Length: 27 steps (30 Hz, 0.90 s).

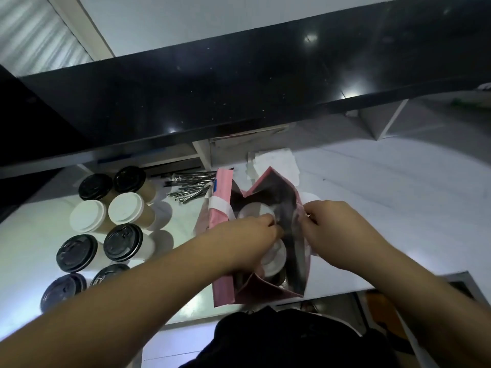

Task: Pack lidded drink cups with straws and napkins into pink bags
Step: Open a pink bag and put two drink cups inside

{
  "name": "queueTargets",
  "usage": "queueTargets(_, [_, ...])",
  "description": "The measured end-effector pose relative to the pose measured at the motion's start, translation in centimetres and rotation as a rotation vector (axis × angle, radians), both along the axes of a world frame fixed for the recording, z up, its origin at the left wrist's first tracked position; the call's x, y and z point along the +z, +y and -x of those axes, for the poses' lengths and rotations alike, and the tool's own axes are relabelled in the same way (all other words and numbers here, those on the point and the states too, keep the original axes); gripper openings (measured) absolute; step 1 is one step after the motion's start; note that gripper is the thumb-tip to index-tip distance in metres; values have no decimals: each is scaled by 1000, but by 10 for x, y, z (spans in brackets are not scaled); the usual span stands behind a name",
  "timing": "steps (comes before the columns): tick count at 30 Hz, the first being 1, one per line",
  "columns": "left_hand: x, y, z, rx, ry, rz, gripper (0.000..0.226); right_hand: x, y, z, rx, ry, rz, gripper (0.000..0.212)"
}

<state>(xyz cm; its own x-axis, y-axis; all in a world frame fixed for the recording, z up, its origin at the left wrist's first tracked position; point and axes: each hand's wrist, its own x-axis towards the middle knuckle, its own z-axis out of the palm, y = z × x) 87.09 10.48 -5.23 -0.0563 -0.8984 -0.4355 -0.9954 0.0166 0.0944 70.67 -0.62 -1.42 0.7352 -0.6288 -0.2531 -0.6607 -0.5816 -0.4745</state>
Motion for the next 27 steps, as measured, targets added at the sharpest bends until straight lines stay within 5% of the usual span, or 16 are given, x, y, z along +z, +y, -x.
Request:
queueTargets(13, [-25, 18, -7, -141, 99, 64, 63, 6, 5, -1, -29, -16, -11, 43])
queueTargets(27, [-44, 14, -18, -454, -19, 342, 41, 9, 7, -19, -96, 47, -11, 27])
